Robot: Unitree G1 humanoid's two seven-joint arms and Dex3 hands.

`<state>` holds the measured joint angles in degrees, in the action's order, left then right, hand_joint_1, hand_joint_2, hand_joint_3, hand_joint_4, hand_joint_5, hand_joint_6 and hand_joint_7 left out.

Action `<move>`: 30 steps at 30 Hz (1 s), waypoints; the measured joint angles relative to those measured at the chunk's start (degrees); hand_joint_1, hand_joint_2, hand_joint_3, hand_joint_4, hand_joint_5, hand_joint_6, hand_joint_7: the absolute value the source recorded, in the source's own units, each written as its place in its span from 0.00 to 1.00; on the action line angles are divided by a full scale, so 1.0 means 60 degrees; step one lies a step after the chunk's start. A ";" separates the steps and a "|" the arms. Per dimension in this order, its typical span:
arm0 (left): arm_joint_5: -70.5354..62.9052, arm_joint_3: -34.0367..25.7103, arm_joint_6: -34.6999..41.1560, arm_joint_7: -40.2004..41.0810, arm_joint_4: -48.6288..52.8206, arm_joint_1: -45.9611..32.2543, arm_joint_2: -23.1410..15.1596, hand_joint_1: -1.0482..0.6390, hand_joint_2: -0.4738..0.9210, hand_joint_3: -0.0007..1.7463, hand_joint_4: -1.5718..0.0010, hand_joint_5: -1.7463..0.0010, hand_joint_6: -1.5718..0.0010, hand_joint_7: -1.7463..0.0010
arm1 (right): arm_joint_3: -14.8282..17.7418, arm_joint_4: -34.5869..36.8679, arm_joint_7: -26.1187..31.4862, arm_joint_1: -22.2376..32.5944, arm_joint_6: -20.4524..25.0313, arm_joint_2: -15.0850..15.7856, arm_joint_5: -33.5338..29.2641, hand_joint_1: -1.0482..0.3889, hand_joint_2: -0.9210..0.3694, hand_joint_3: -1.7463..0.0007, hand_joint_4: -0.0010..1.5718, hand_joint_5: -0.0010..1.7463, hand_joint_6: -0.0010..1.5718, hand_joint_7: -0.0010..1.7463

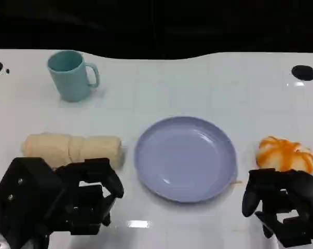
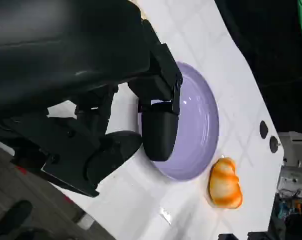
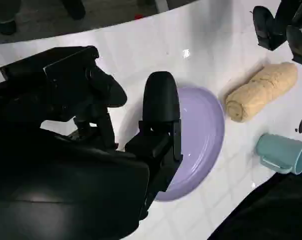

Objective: Grasp the towel on the left side of the plate with the left hand and place it into the plate.

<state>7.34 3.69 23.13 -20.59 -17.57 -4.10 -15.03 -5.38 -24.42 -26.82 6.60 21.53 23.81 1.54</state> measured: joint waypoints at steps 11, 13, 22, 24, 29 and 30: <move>0.0040 -0.0020 0.0302 0.0002 -0.0009 0.0008 0.0007 0.58 0.78 0.62 0.56 0.00 0.55 0.13 | 0.0001 0.0000 0.0017 0.0000 0.0043 0.0000 -0.0010 0.80 0.16 0.48 0.41 0.98 0.41 0.83; 0.0057 -0.0035 0.0308 0.0001 -0.0011 0.0009 0.0007 0.58 0.78 0.62 0.56 0.00 0.55 0.13 | 0.0001 0.0000 0.0018 0.0000 0.0043 0.0000 -0.0011 0.80 0.16 0.48 0.41 0.98 0.41 0.83; 0.0062 -0.0063 0.0345 0.0000 -0.0011 0.0036 0.0005 0.58 0.78 0.62 0.57 0.00 0.56 0.13 | 0.0007 0.0000 0.0018 -0.0006 0.0074 0.0000 -0.0007 0.81 0.15 0.48 0.41 0.98 0.41 0.83; 0.0065 -0.0075 0.0348 0.0000 -0.0011 0.0036 0.0005 0.58 0.78 0.62 0.57 0.00 0.56 0.13 | 0.0007 0.0000 0.0019 -0.0008 0.0093 0.0000 -0.0007 0.81 0.15 0.48 0.41 0.97 0.41 0.83; 0.0190 -0.0161 0.0316 -0.0007 -0.0008 0.0036 0.0005 0.57 0.79 0.59 0.58 0.08 0.56 0.27 | 0.0007 -0.0001 0.0019 -0.0009 0.0152 -0.0001 -0.0005 0.80 0.15 0.49 0.41 0.98 0.41 0.83; 0.0216 -0.0204 0.0204 -0.0013 0.0015 0.0036 0.0005 0.56 0.79 0.58 0.59 0.11 0.56 0.32 | 0.0007 -0.0002 0.0019 -0.0008 0.0171 -0.0001 -0.0004 0.80 0.15 0.49 0.41 0.98 0.41 0.83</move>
<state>8.64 2.47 24.36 -20.66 -17.49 -3.88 -15.00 -5.33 -24.44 -26.71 6.54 22.55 23.81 1.52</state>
